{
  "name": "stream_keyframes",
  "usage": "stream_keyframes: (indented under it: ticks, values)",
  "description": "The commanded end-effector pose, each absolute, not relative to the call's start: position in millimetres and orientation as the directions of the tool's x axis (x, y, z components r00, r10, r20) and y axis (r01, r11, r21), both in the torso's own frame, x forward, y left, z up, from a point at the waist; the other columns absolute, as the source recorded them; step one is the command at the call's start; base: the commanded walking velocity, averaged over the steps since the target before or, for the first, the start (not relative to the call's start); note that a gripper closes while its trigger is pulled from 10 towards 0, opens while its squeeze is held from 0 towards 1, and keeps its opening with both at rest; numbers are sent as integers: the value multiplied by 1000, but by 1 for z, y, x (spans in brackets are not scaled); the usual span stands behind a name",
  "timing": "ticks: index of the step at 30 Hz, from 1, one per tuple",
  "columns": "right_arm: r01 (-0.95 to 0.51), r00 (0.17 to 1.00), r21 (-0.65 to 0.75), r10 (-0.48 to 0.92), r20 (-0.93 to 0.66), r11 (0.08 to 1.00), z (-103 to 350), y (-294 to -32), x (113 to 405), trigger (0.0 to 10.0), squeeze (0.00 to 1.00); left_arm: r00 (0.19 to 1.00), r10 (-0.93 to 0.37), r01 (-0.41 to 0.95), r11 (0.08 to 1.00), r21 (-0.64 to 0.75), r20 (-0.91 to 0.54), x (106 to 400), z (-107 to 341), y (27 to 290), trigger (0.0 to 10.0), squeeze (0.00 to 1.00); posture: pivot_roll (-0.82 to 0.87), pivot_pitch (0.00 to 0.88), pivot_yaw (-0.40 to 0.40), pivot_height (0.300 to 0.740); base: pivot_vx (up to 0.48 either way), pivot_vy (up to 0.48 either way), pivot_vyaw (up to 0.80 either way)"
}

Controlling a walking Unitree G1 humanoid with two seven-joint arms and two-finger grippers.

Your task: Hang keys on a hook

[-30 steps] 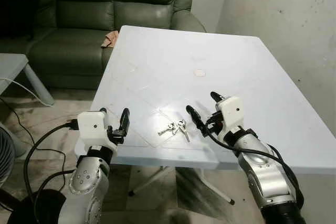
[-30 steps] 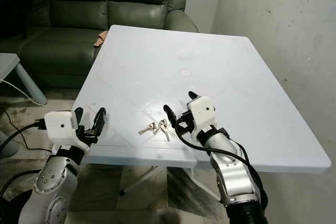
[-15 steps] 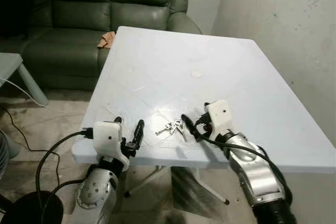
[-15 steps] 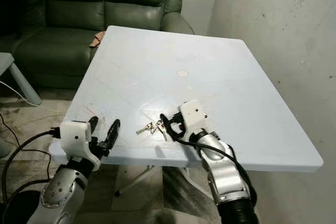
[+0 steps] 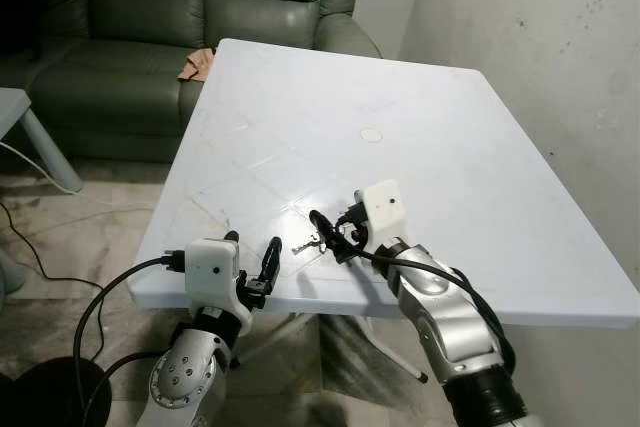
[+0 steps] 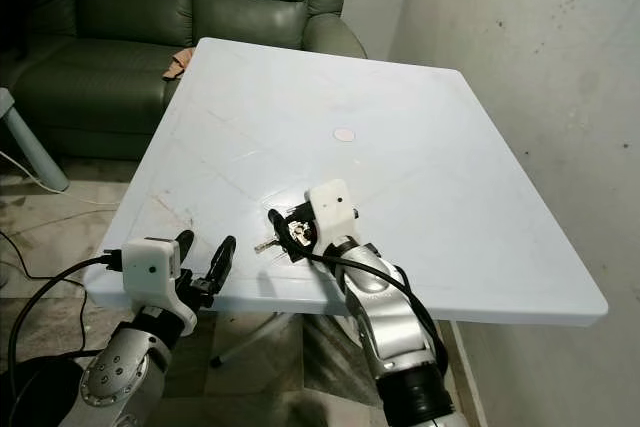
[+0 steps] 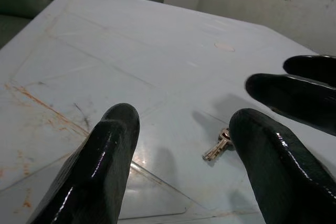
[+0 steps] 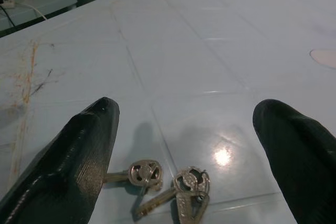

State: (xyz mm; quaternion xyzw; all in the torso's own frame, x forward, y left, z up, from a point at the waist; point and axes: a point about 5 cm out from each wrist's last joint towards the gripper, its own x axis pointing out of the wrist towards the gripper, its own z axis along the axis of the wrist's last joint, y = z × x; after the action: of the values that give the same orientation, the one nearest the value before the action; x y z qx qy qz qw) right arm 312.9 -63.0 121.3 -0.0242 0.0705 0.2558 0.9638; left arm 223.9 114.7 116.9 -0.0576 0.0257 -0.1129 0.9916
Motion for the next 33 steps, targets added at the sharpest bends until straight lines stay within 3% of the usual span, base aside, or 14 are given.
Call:
stream_keyframes:
  ticks: [1,10,19,21,22,26,29,31,32,33]
  values:
    - [-484,864,-9,476,-161,875,121,-62,316,10000,0,974,-226,221,968,-119,-32,222,120,112,10000,0,-7,70,-118,740,0,0,0]
    - [-446,887,-17,439,-145,895,116,-55,322,10000,0,973,-228,222,968,-113,-41,220,119,109,10000,0,2,82,-121,740,0,0,0]
    - [-383,915,-21,377,-143,923,113,-65,328,10000,0,973,-223,216,970,-110,-54,215,117,108,10000,0,12,98,-125,740,0,0,0]
    - [-365,922,-21,358,-146,931,111,-72,331,7216,0,973,-223,215,971,-109,-65,213,116,107,10000,0,12,101,-122,740,0,0,0]
    - [-363,923,-19,356,-148,932,111,-73,331,4902,0,973,-223,215,971,-108,-65,212,116,107,10000,0,11,103,-122,740,0,0,0]
    - [-343,928,-18,336,-158,939,109,-79,333,4118,0,972,-224,216,971,-106,-69,212,115,107,10000,0,8,103,-119,740,0,0,0]
    - [-353,924,-32,343,-168,935,106,-85,333,392,0,972,-225,218,971,-103,-70,212,115,108,10000,0,5,103,-116,740,0,0,0]
    - [-367,918,-30,357,-175,930,104,-88,332,0,0,972,-226,218,971,-102,-71,212,115,108,10000,0,5,103,-116,740,0,0,0]
    - [-370,917,-34,359,-173,929,104,-89,332,0,0,972,-226,218,970,-102,-71,212,116,108,10000,0,5,103,-116,740,0,0,0]
    - [-385,911,-40,372,-178,922,103,-90,331,4196,0,972,-225,217,971,-102,-70,212,116,109,10000,0,2,104,-115,740,0,0,0]
